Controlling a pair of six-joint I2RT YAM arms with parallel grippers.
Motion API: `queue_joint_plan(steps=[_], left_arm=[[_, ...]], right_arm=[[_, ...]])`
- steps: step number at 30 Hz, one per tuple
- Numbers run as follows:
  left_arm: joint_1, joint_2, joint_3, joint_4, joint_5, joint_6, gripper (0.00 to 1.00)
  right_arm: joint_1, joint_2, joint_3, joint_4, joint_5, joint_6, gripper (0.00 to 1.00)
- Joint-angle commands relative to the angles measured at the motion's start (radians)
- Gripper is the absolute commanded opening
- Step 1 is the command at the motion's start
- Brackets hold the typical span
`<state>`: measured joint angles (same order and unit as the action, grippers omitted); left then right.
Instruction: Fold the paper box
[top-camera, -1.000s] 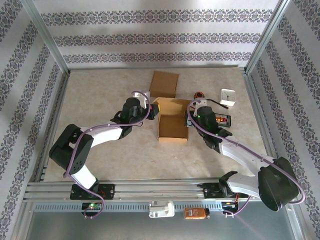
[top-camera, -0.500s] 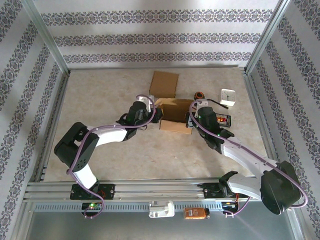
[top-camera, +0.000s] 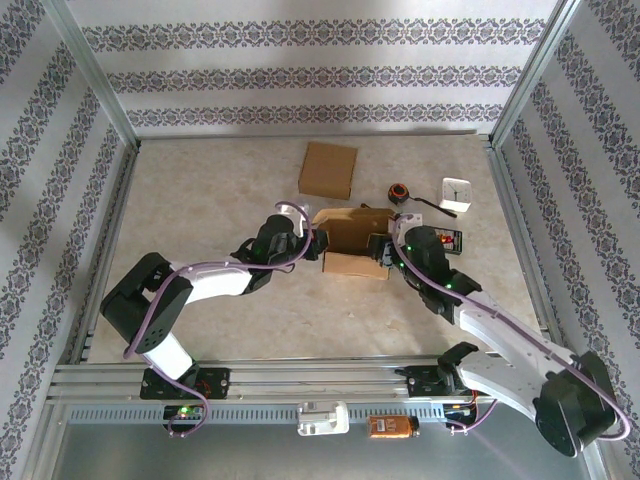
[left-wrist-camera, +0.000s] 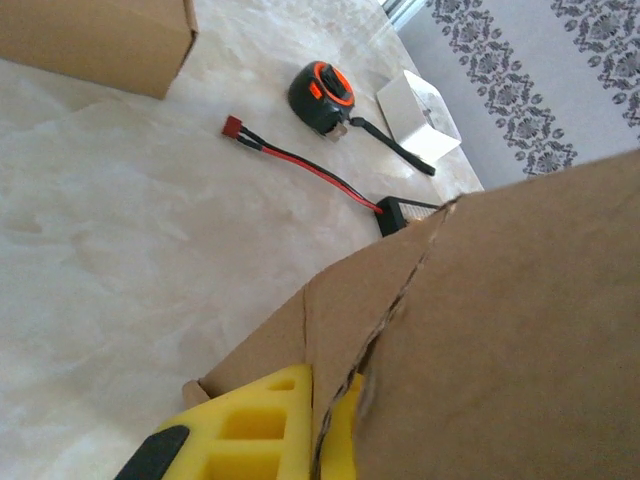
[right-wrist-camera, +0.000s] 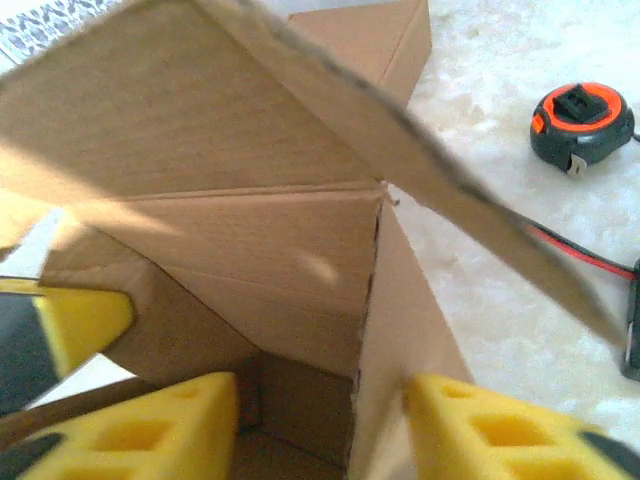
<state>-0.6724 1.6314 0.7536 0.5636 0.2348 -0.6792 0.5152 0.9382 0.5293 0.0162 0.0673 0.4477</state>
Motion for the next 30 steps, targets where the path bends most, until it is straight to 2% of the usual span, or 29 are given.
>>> queue_joint_plan(steps=[1,4,10,19,23,30], left_arm=[[-0.038,-0.024,-0.014,-0.065,0.024,0.046,0.07],[-0.053,-0.035,-0.014,-0.066,0.001,0.085,0.07],[-0.085,-0.054,-0.014,-0.039,-0.056,0.163,0.07],[-0.132,-0.134,-0.133,0.168,-0.114,0.221,0.32],[-0.158,-0.186,-0.205,0.262,-0.104,0.261,0.38],[-0.228,-0.234,-0.264,0.276,-0.132,0.3,0.53]], right_arm=[[0.012,-0.083,0.014,-0.069,-0.031,0.034,0.59],[0.005,-0.15,0.032,-0.167,-0.024,0.082,0.7],[-0.019,-0.259,0.049,-0.344,-0.065,0.2,0.77],[-0.023,-0.456,0.034,-0.478,-0.122,0.279,0.8],[-0.023,-0.54,0.018,-0.489,-0.168,0.253,0.81],[-0.026,-0.587,0.059,-0.516,-0.22,0.212,0.84]])
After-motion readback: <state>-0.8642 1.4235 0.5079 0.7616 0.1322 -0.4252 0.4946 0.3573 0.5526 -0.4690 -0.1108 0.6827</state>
